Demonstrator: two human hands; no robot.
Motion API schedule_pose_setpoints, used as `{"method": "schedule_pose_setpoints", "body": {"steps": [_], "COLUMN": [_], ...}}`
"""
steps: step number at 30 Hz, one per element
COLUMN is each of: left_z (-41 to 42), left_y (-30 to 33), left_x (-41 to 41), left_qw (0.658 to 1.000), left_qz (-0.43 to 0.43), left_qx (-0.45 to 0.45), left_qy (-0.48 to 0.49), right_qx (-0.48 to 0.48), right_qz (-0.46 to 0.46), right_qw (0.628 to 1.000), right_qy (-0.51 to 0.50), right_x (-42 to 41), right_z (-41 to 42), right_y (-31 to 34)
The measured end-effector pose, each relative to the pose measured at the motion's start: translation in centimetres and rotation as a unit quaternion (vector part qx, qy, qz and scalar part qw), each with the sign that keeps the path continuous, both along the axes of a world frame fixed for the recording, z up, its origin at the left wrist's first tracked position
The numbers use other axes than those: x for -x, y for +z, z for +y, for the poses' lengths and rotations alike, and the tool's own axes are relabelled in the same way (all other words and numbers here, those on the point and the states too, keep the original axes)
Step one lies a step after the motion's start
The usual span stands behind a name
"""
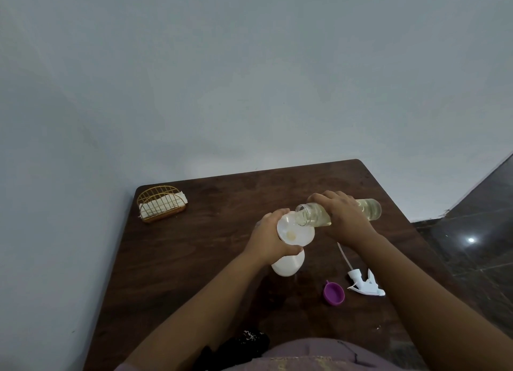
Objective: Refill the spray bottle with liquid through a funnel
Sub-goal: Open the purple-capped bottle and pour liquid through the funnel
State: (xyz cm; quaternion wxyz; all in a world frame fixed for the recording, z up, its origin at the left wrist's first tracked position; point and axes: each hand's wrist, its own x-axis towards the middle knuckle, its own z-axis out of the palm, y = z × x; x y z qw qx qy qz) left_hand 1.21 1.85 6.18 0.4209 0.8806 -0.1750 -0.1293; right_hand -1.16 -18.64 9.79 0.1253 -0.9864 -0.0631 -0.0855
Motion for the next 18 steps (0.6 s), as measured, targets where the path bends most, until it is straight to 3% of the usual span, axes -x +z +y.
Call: {"method": "schedule_pose_setpoints", "body": {"steps": [18], "left_z": [-0.11], "left_y": [-0.12], "left_x": [-0.18], "left_qw": [1.0], "left_qz": [-0.001], "left_qx": [-0.006], "left_qy": [-0.002], "right_qx": [0.008], "right_qz": [-0.008], "right_qw": [1.0], "right_qy": [0.001], "right_x": [-0.19], "right_z": [0.04], "right_y": [0.19]}}
